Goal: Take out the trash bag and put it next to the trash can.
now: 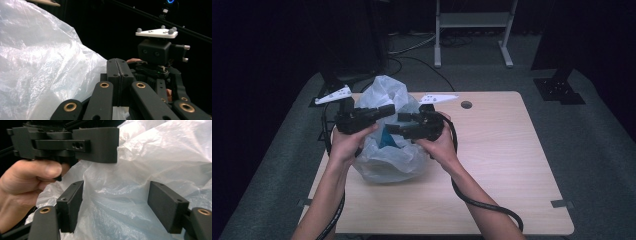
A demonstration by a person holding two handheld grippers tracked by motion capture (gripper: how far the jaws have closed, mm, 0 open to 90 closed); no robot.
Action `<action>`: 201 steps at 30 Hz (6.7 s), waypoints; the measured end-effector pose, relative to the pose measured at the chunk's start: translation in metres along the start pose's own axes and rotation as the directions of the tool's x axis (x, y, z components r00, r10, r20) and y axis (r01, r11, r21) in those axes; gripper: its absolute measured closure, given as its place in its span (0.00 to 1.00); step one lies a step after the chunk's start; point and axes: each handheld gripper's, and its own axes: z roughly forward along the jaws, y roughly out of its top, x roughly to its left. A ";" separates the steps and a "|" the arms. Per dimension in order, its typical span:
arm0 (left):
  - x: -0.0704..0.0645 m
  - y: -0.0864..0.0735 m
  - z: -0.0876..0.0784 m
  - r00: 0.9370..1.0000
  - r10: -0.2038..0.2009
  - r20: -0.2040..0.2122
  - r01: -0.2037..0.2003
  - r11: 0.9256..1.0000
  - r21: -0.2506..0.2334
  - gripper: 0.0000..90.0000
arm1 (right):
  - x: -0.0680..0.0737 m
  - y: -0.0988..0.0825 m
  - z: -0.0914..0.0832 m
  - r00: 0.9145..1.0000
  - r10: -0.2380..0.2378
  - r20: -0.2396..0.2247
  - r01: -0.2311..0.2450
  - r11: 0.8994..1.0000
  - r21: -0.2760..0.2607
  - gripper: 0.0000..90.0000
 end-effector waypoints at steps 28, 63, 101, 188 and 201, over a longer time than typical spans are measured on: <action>-0.025 0.003 0.018 0.995 0.073 0.071 -0.077 0.996 0.046 1.00 | 0.012 0.002 0.006 0.999 -0.043 0.033 0.043 0.999 0.006 0.89; -0.007 -0.059 -0.083 0.959 0.063 -0.277 -0.087 0.993 -0.076 0.11 | -0.039 0.025 -0.036 0.939 0.336 -0.077 -0.341 0.938 -0.062 0.99; -0.004 -0.091 -0.092 0.936 0.084 -0.342 -0.107 0.993 -0.049 0.02 | -0.031 0.070 -0.146 0.955 0.296 0.019 -0.283 0.926 -0.250 0.99; -0.001 -0.091 -0.098 0.930 0.059 -0.363 -0.089 0.994 -0.067 0.02 | -0.118 -0.028 -0.127 0.867 0.423 0.263 -0.387 0.904 -0.181 0.99; -0.001 -0.091 -0.097 0.932 0.053 -0.358 -0.081 0.995 -0.064 0.02 | -0.129 -0.053 -0.098 0.857 0.435 0.277 -0.417 0.900 -0.125 0.99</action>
